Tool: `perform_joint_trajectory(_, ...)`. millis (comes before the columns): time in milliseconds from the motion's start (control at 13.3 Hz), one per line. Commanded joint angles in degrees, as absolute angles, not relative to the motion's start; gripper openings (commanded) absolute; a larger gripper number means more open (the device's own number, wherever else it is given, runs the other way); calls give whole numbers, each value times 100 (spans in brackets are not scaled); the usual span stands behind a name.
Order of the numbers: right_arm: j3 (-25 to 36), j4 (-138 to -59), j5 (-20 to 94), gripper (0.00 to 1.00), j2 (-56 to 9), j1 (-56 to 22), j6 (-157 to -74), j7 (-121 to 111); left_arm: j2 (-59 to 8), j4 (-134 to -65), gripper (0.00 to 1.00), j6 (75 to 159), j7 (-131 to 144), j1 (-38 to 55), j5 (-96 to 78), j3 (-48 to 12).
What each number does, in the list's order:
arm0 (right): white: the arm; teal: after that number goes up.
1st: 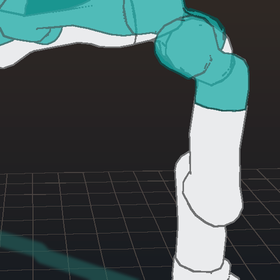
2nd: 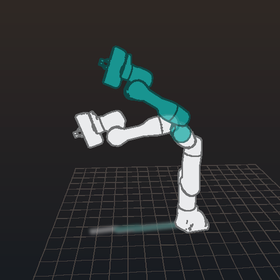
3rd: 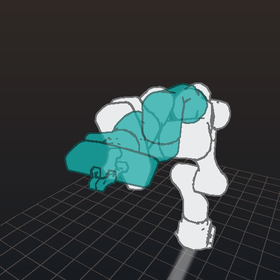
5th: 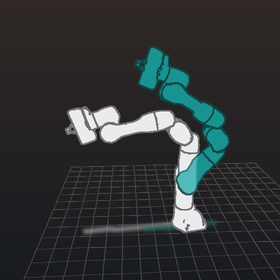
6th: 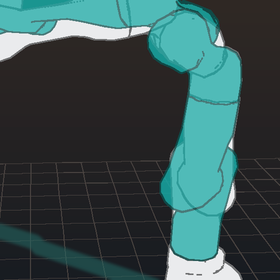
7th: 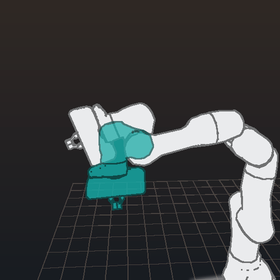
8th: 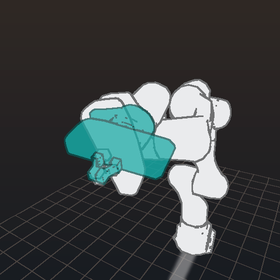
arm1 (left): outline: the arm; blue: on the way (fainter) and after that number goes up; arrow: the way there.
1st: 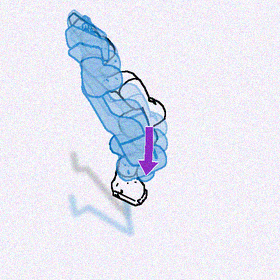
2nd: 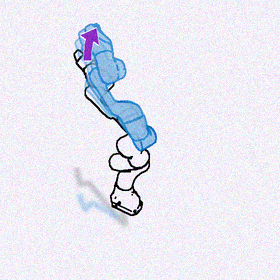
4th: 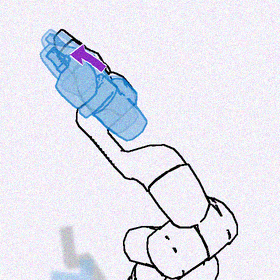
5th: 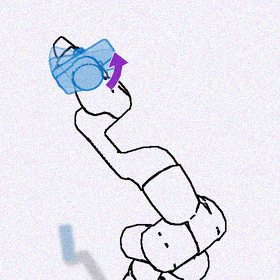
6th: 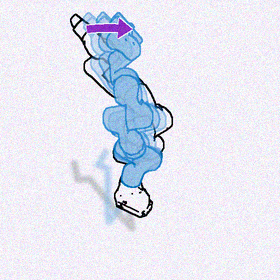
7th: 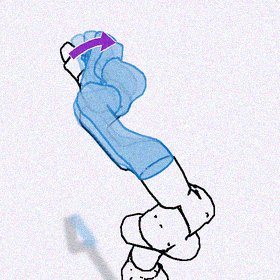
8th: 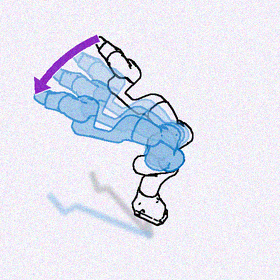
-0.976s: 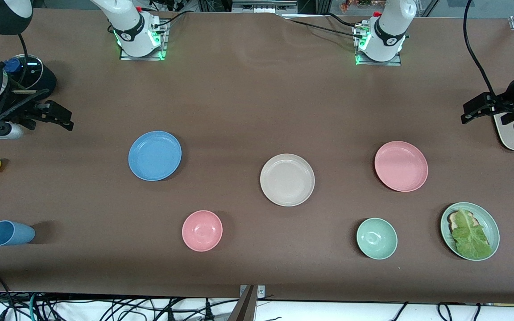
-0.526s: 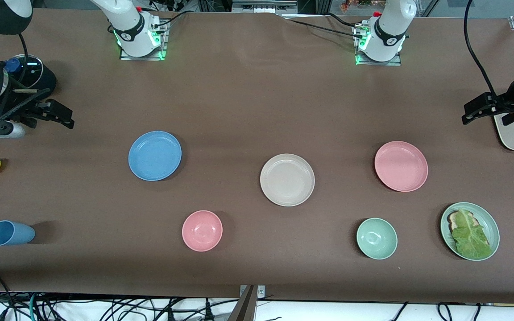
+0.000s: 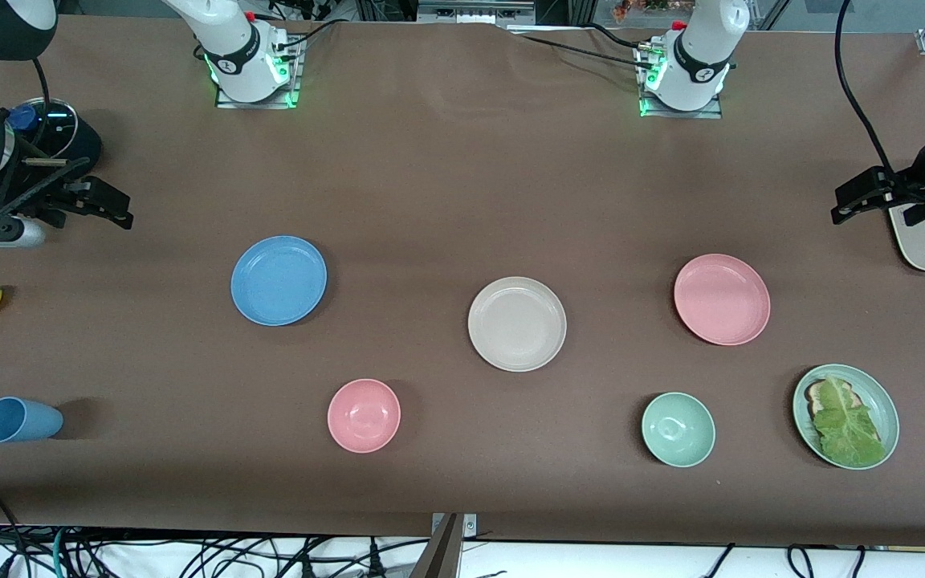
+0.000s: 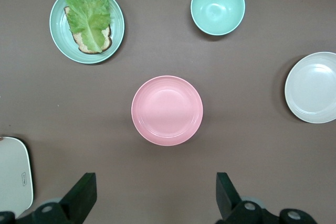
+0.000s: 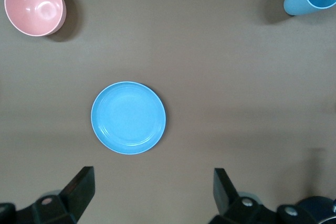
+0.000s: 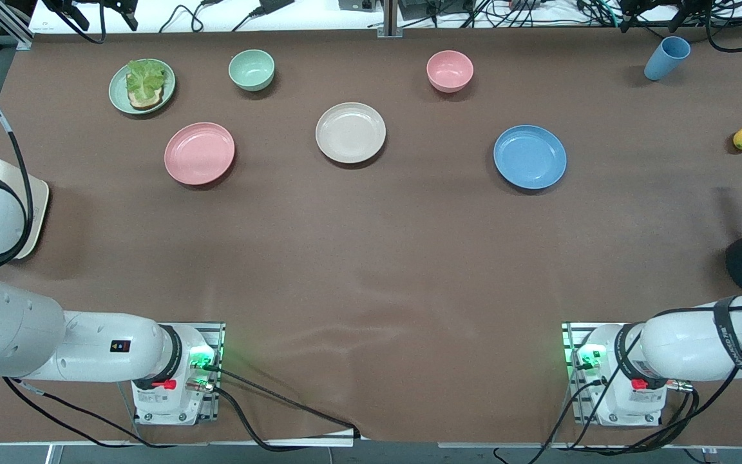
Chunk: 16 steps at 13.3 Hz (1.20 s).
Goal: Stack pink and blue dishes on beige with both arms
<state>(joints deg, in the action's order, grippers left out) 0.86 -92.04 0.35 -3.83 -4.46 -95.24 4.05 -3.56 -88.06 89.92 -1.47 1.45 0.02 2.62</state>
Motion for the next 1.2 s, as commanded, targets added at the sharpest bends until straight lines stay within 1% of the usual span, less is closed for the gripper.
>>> perform_joint_trajectory(0, 88, -9193, 9, 100, -308, -439, -9431, 352, -448, -8613, 100, 8938, -167, 158, -9, 272)
perform_joint_trajectory(1126, 114, -9193, -70, 100, -352, -439, -9387, 343, -448, -8604, 100, 8947, -167, 158, -17, 272)
